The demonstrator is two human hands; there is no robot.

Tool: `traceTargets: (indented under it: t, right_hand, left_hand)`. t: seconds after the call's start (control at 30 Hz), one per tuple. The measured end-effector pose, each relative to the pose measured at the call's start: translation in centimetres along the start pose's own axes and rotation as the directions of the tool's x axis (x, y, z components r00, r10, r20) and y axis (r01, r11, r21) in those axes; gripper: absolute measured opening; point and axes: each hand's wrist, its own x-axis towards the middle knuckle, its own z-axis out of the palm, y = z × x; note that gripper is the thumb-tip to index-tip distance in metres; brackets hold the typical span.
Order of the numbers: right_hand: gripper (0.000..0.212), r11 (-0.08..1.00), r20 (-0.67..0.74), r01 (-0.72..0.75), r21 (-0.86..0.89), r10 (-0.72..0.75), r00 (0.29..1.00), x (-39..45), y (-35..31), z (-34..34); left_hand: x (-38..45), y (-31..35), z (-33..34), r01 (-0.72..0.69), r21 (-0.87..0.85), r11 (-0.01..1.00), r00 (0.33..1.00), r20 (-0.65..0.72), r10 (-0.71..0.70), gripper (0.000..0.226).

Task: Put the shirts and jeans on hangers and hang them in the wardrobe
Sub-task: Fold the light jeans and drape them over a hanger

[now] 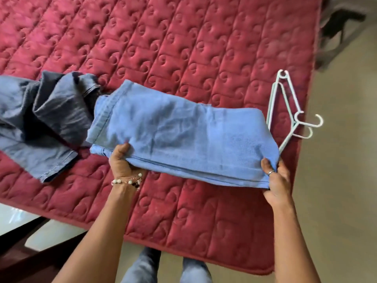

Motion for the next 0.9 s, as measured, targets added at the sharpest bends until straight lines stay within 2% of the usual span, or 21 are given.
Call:
traceTargets:
  t: [0.03,0.1,0.13,0.17,0.23,0.3,0.33,0.37,0.4,0.43,0.47,0.5,0.57,0.7,0.73,0.8,0.9]
  right_hand:
    - [0.022,1.000,0.011,-0.023,0.011,0.023,1.000,0.2,0.4,-0.6]
    - [0.024,0.993,0.025,-0.114,-0.007,0.115,0.993,0.5,2.7,-1.8]
    - [0.021,0.982,0.016,-0.179,-0.056,0.180,0.983,0.7,4.2,-2.2]
    - [0.016,0.960,-0.004,-0.245,-0.134,0.247,0.969,0.9,5.8,-2.7]
    - [0.007,0.868,-0.097,-0.401,-0.292,0.391,0.915,1.4,8.9,-3.8]
    - [0.010,0.787,-0.231,-0.456,-0.416,0.393,0.890,1.8,10.8,-4.9]
    - [0.012,0.782,-0.271,-0.433,-0.448,0.343,0.899,2.2,11.0,-5.5]
    - [0.011,0.803,-0.288,-0.404,-0.439,0.300,0.909,2.6,10.6,-5.8]
    - [0.011,0.834,-0.286,-0.375,-0.404,0.274,0.918,3.2,10.0,-6.3]
    - [0.015,0.866,-0.286,-0.336,-0.371,0.238,0.928,3.9,9.1,-6.4]
    - [0.020,0.886,-0.293,-0.298,-0.356,0.197,0.936,4.9,8.3,-6.6]
    - [0.023,0.898,-0.310,-0.263,-0.353,0.153,0.938,6.2,7.3,-6.9]
    - [0.023,0.905,-0.352,-0.205,-0.373,0.067,0.933,9.6,6.0,-8.0]
    - [0.007,0.876,-0.400,-0.177,-0.449,-0.020,0.916,15.7,2.9,-8.6]
    - [0.009,0.856,-0.397,-0.171,-0.489,-0.044,0.917,17.3,2.4,-8.6]
    - [0.025,0.818,-0.411,-0.183,-0.546,-0.071,0.909,19.7,1.6,-8.3]
    - [0.035,0.733,-0.392,-0.223,-0.643,-0.064,0.918,21.9,1.7,-7.6]
  left_hand:
    - [0.0,-0.4,0.3,0.012,0.006,1.000,1.000,0.010,-0.012,0.039]
    - [1.1,-1.7,-0.9,0.097,0.092,0.991,0.994,-0.068,-0.091,0.025]
    - [1.9,-2.3,-2.4,0.170,0.193,0.966,0.978,-0.152,-0.142,0.017]
    - [2.5,-3.2,-3.7,0.261,0.300,0.917,0.945,-0.273,-0.179,0.012]
    - [3.4,-4.7,-6.4,0.461,0.502,0.732,0.834,-0.526,-0.166,0.008]
    - [3.2,-6.3,-7.1,0.587,0.614,0.527,0.713,-0.701,0.022,0.022]
    - [2.9,-7.3,-6.7,0.603,0.683,0.412,0.667,-0.715,0.208,0.035]
    - [2.3,-8.2,-5.6,0.579,0.775,0.253,0.677,-0.631,0.379,0.045]
    - [1.9,-9.3,-4.4,0.493,0.864,0.101,0.740,-0.478,0.473,0.047]
    - [1.6,-10.5,-3.2,0.356,0.934,-0.021,0.819,-0.300,0.490,0.046]
    - [1.7,-11.7,-2.4,0.198,0.974,-0.107,0.889,-0.132,0.438,0.043]
    - [1.9,-13.4,-1.3,0.037,0.987,-0.157,0.931,0.023,0.363,0.040]
    - [2.6,-16.4,0.2,-0.175,0.965,-0.195,0.957,0.214,0.198,0.037]
    - [3.3,-21.0,4.5,-0.376,0.895,-0.241,0.925,0.376,-0.044,0.041]
    - [3.6,-22.1,5.3,-0.434,0.867,-0.243,0.900,0.428,-0.081,0.042]
    - [4.1,-23.5,6.3,-0.513,0.825,-0.237,0.858,0.499,-0.122,0.044]
    - [4.8,-24.9,7.0,-0.548,0.803,-0.234,0.836,0.536,-0.117,0.045]
